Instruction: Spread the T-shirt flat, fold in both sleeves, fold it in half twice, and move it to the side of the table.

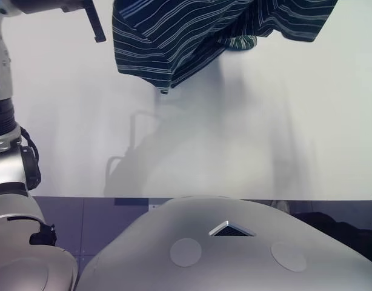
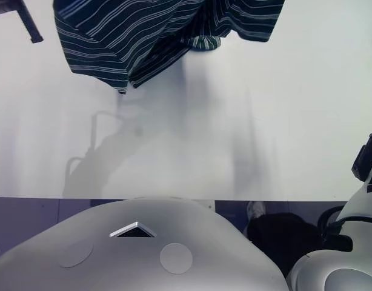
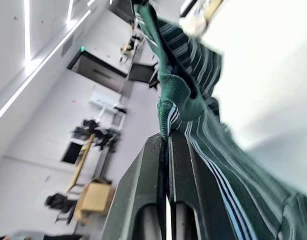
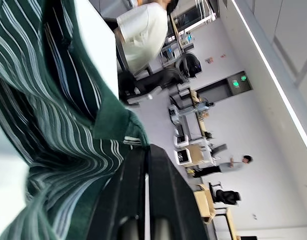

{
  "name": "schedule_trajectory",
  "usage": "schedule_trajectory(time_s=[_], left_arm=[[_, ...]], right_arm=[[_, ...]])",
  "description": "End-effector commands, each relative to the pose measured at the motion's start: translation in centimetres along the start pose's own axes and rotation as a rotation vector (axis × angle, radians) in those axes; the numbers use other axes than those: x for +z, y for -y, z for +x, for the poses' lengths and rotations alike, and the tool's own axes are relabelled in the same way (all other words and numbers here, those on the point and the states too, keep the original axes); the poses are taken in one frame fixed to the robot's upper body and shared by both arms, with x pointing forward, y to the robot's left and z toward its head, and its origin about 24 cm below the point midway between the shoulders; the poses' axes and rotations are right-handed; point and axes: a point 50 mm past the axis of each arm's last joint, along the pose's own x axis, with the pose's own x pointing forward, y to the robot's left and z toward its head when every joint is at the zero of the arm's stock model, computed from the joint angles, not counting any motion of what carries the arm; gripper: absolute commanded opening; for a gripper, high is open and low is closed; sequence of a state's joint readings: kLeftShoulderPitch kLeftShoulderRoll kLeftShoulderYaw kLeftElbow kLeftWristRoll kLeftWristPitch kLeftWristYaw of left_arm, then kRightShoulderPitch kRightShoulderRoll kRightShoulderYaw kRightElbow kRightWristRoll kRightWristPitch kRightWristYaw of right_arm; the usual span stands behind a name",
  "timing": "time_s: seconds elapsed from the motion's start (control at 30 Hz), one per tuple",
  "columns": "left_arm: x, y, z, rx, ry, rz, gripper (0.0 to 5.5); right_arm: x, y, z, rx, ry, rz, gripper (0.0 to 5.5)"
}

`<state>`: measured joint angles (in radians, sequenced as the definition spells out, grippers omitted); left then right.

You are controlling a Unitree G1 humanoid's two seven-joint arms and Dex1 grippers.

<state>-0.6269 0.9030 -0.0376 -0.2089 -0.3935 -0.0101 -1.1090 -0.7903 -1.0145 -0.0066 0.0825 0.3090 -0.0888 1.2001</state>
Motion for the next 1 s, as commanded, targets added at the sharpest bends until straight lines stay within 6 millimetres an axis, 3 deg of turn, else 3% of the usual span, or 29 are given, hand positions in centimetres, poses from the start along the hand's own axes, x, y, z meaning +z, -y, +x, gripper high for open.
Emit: schedule_trajectory(time_s=[0.03,0.17,0.3,0.37,0.43,0.47,0.5,0.53,0.57,0.63,0.7,0.73,0.77,0.83,1.0], left_arm=[[5.8,-2.6,-2.0,-0.021,0.14,0.031,0.0],[10.9,-4.1,-4.1,-0.057,0.256,0.062,0.0],[15.4,-5.3,-6.7,-0.06,0.289,0.133,0.0],[16.6,-6.3,-7.8,-0.035,0.308,0.151,0.0],[16.4,-7.6,-7.9,-0.019,0.33,0.124,0.0],[15.3,-8.1,-7.4,-0.026,0.314,0.093,0.0],[13.1,-8.3,-6.2,-0.05,0.277,0.021,0.0],[9.6,-8.0,-4.2,-0.09,0.217,-0.081,0.0],[5.2,-7.0,-1.8,-0.139,0.152,-0.211,0.0],[-5.9,-1.6,3.7,-0.224,-0.075,-0.503,0.0],[-12.6,2.8,6.5,-0.205,-0.324,-0.606,0.0],[-14.6,3.1,7.1,-0.102,-0.435,-0.6,0.0],[-16.1,2.6,7.6,0.033,-0.549,-0.551,0.0],[-17.6,1.5,7.5,0.233,-0.743,-0.37,0.0],[-17.9,1.5,9.2,0.351,-0.841,0.038,0.0]], right_arm=[[6.0,3.3,-3.5,-0.029,0.17,0.008,0.02],[10.6,5.6,-7.1,-0.057,0.332,0.005,0.02],[15.2,5.8,-10.2,0.036,0.486,-0.002,0.02],[15.2,6.4,-10.9,0.039,0.505,0.05,0.02],[13.3,7.8,-11.0,-0.019,0.512,0.16,0.02],[11.6,8.1,-10.3,-0.031,0.476,0.216,0.02],[8.9,7.9,-8.8,-0.024,0.382,0.274,0.02],[5.8,6.7,-6.5,0.023,0.286,0.335,0.02],[2.9,4.7,-3.6,0.098,0.204,0.39,0.02],[-2.3,-2.2,4.0,0.28,0.068,0.456,0.02],[-5.7,-7.5,9.9,0.317,-0.066,0.39,0.02],[-7.2,-8.8,12.5,0.259,-0.16,0.334,0.02],[-8.4,-9.6,14.9,0.186,-0.253,0.254,0.02],[-9.6,-9.4,18.2,-0.028,-0.409,0.082,0.02],[-10.1,-9.1,20.6,-0.282,-0.57,-0.121,0.02]])
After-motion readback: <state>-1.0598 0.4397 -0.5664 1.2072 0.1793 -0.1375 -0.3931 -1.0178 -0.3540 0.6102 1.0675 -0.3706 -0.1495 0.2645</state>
